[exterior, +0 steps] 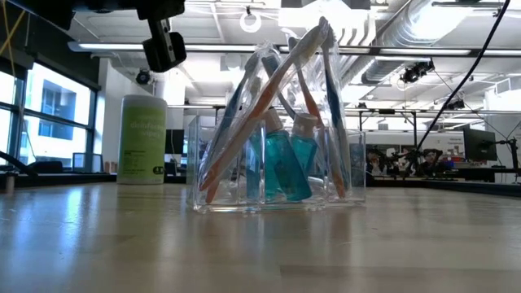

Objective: Pick & Place toothbrushing station
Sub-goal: Put the orange toothbrush into the transparent organizer

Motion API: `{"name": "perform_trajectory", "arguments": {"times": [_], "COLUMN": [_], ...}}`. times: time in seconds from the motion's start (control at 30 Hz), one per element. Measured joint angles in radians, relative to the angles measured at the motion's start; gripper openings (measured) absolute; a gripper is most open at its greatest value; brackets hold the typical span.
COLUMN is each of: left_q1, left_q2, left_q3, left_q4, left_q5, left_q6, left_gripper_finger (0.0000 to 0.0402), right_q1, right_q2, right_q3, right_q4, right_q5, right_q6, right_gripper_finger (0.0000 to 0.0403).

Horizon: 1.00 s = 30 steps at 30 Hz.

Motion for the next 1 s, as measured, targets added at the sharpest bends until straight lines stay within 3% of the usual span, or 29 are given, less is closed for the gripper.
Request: {"name": "perform_trajectory", "arguments": {"times": [0.2,0.3,0.47,0.63,0.77,1.0], "left_q1": [-0.031,-0.085,-0.221,-0.386,-0.46,-0.409], "left_q2": [-0.022,-0.055,-0.082,-0.082,-0.08,0.015], "left_q3": [0.0,0.0,0.0,0.0,0.0,0.0], "left_q4": [0.07,0.085,0.113,0.153,0.157,0.192], "left_q5": [-0.003,-0.071,-0.304,-0.613,-0.729,-0.705], "left_q6": [0.225,0.394,0.689,0.986,1.061,1.062], "left_gripper_finger": [0.001,0.001,0.001,0.0012,0.0013,0.0015], "right_q1": [0.083,0.11,0.13,0.13,0.13,0.108], "right_q2": [0.0,0.0,0.0,0.0,-0.007,-0.008], "right_q3": [0.0,0.0,0.0,0.0,0.0,-0.001], "right_q4": [0.121,0.131,0.128,0.126,0.105,0.063], "right_q5": [0.074,0.113,0.171,0.172,0.189,0.224], "right_q6": [-0.028,-0.028,0.015,0.04,0.083,0.163], "right_gripper_finger": [0.0201,0.0201,0.0201,0.0201,0.0201,0.0201]}}
